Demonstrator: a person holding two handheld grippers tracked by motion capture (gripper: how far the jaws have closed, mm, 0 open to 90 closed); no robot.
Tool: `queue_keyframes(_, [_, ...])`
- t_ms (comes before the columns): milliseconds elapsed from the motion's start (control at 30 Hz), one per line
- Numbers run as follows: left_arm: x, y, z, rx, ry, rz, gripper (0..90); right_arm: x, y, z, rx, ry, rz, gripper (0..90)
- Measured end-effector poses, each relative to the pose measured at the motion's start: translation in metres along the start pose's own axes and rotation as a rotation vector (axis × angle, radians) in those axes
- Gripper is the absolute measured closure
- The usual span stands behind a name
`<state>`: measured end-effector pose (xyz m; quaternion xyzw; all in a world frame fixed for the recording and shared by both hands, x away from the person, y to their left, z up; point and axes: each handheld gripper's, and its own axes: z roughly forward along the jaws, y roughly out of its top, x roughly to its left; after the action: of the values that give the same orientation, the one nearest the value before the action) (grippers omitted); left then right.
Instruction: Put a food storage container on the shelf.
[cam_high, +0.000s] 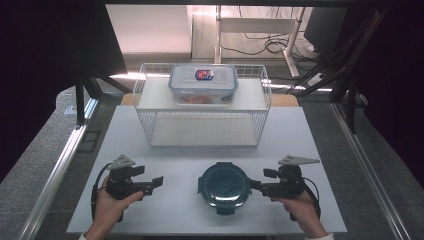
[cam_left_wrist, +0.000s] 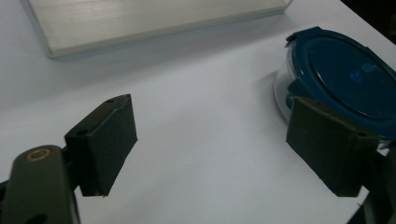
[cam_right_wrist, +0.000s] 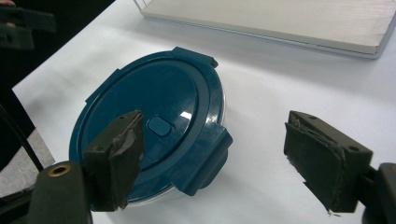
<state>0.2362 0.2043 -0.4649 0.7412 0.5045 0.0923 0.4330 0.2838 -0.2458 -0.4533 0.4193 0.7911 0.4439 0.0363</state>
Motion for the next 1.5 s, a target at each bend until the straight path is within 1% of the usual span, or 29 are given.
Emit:
queue_keyframes(33, [-0.002,0.001,0.001,0.007,-0.008,0.004,13.7,0.0,0.0,0.0,-0.001,0.004,0.006,18.7])
queue_keyframes(100, [-0.004,0.002,0.003,0.008,-0.024,-0.001,13.0,0.001,0.0,0.0,-0.004,0.018,0.014,17.6])
queue_keyframes(300, [-0.012,0.009,0.014,0.033,-0.088,-0.032,10.7,0.0,0.0,0.005,0.005,0.044,0.066,15.8])
queue_keyframes(333, [-0.014,0.011,0.016,0.038,-0.095,-0.037,10.5,0.0,0.0,0.006,0.011,0.044,0.071,15.6])
queue_keyframes(433, [-0.02,0.016,0.021,0.045,-0.1,-0.033,10.5,-0.003,-0.001,0.008,0.019,0.049,0.091,15.1])
queue_keyframes(500, [-0.023,0.02,0.026,0.049,-0.116,-0.041,10.2,-0.005,-0.002,0.01,0.02,0.053,0.11,14.8])
queue_keyframes(567, [-0.026,0.023,0.033,0.066,-0.14,-0.06,9.7,-0.006,-0.002,0.011,0.024,0.058,0.119,14.3])
queue_keyframes(633, [-0.029,0.025,0.044,0.104,-0.174,-0.081,8.8,-0.007,-0.003,0.014,0.033,0.064,0.134,12.7])
queue_keyframes(733, [-0.035,0.027,0.058,0.142,-0.207,-0.104,6.9,-0.009,-0.005,0.019,0.052,0.068,0.144,11.2])
queue_keyframes(833, [-0.039,0.029,0.072,0.166,-0.236,-0.133,6.4,-0.01,-0.006,0.024,0.062,0.082,0.167,10.7])
queue_keyframes(967, [-0.043,0.03,0.085,0.183,-0.273,-0.159,6.4,-0.009,-0.009,0.031,0.079,0.099,0.185,10.6])
queue_keyframes(1100, [-0.047,0.028,0.093,0.201,-0.28,-0.154,6.6,-0.007,-0.011,0.038,0.098,0.114,0.197,10.6])
queue_keyframes(1133, [-0.047,0.027,0.096,0.204,-0.288,-0.156,6.6,-0.007,-0.011,0.039,0.101,0.116,0.2,10.6])
queue_keyframes(1200, [-0.048,0.025,0.099,0.203,-0.294,-0.17,6.8,-0.006,-0.012,0.042,0.107,0.123,0.208,10.6])
queue_keyframes(1300, [-0.05,0.024,0.103,0.201,-0.301,-0.169,7.5,-0.005,-0.013,0.044,0.115,0.136,0.221,10.6])
queue_keyframes(1333, [-0.051,0.023,0.104,0.202,-0.304,-0.161,7.9,-0.005,-0.013,0.045,0.117,0.138,0.222,10.6])
queue_keyframes(1400, [-0.053,0.023,0.106,0.202,-0.313,-0.168,8.4,-0.004,-0.014,0.047,0.122,0.151,0.231,10.6])
queue_keyframes(1467, [-0.056,0.022,0.11,0.203,-0.319,-0.173,8.9,-0.004,-0.014,0.048,0.122,0.154,0.23,10.6])
queue_keyframes(1500, [-0.057,0.021,0.111,0.209,-0.32,-0.169,9.3,-0.003,-0.014,0.049,0.124,0.156,0.233,10.7])
